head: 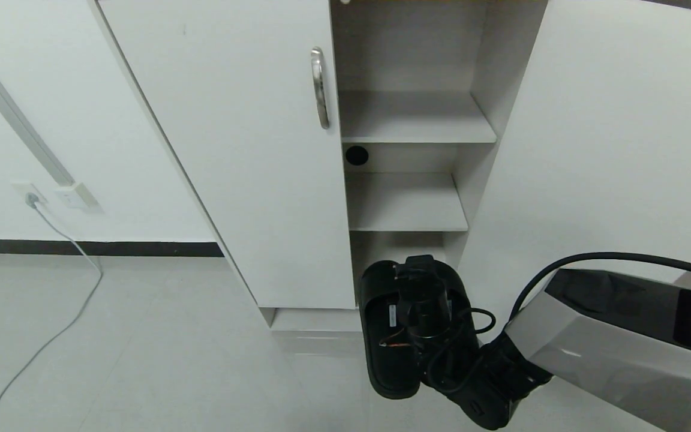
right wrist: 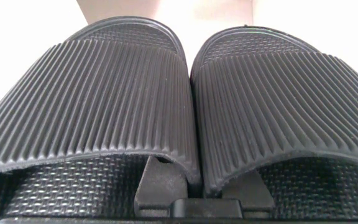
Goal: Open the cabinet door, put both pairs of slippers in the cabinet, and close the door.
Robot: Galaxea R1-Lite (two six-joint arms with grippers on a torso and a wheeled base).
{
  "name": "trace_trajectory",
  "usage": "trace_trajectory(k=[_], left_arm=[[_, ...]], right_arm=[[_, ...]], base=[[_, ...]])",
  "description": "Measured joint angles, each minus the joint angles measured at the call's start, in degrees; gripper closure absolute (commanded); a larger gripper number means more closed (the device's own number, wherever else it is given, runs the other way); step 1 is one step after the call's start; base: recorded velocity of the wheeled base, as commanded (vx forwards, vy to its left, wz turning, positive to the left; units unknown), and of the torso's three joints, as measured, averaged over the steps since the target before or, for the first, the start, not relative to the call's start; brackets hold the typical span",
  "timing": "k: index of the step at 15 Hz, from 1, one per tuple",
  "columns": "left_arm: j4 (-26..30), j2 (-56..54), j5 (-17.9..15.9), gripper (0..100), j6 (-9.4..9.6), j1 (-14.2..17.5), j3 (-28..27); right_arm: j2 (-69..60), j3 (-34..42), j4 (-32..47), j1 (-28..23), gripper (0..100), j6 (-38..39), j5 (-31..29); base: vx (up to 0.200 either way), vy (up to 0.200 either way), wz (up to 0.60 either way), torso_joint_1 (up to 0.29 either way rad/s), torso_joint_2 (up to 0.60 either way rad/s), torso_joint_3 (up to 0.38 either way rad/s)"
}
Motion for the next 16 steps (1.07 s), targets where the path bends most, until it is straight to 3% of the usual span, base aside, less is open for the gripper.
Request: trace_trajectory(k=[4,11,16], left_arm=[[0.0,0.0,0.0,100,-0.35,0.0,0.0],[0.0,0.0,0.0,100,-0.35,0.0,0.0],[0.0,0.0,0.0,100,-0.33,0.0,0.0]], right_arm=[[-1.4,3.4,-14.6,0.2,100,-9.8,-0.3],[-3.4,3.9,-16.8,0.2,100,-10.9,-0.5],[-4.0,3.5,-16.8,0.1,100,-10.9,-0.5]], base=[[0.0,0.0,0.0,0.005,0.0,-0.199],[0.0,0.0,0.0,0.001,0.0,-0.04],[0.2,0.0,0.0,0.0,0.0,0.001]])
